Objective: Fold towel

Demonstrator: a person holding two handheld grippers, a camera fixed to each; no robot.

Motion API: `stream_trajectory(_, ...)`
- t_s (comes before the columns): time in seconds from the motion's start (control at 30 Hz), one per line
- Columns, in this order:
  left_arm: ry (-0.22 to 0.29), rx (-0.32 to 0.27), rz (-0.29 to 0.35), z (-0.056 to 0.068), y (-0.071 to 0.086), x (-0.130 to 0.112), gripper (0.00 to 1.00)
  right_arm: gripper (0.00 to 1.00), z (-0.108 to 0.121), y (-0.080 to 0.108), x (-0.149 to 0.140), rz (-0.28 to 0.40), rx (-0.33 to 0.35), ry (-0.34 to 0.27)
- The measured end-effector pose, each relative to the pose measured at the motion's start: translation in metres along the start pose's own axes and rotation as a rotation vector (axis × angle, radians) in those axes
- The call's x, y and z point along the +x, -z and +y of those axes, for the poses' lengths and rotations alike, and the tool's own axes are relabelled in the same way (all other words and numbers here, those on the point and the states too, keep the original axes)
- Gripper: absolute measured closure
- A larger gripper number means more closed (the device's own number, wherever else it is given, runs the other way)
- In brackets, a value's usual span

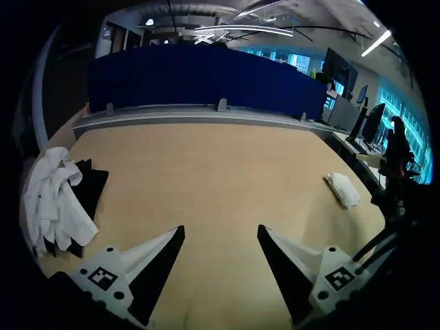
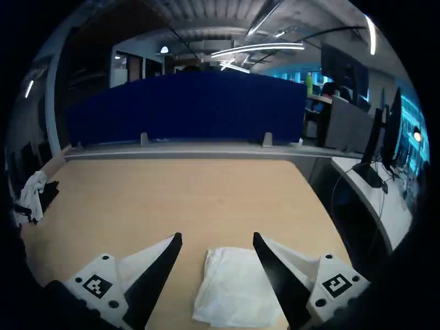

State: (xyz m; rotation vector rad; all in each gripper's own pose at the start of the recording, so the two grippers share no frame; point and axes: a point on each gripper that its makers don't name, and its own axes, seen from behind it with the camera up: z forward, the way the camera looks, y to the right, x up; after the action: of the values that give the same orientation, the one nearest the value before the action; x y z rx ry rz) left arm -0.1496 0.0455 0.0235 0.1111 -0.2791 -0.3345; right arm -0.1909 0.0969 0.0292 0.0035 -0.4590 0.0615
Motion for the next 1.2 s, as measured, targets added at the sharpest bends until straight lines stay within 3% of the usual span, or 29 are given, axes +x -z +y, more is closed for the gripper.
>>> stream_trajectory(0.3,-0.001,0.002,0.049,-0.004,0.000,0.012,0.02,0.00,-0.037,0.038,0.038,0.195,-0.037,0.001)
stream_trajectory(0.5,-0.007,0.019,0.100,-0.010,0.000,0.024,0.02,0.00,-0.058,0.051,0.037,0.204,-0.035,0.029)
stream_trajectory(0.8,-0.010,0.080,0.278,-0.026,0.010,0.068,0.02,0.00,-0.092,0.074,0.056,0.253,-0.037,-0.005)
stream_trajectory(1.2,-0.010,0.141,0.482,-0.039,0.034,0.115,0.02,0.00,-0.143,0.095,0.078,0.277,-0.008,0.012)
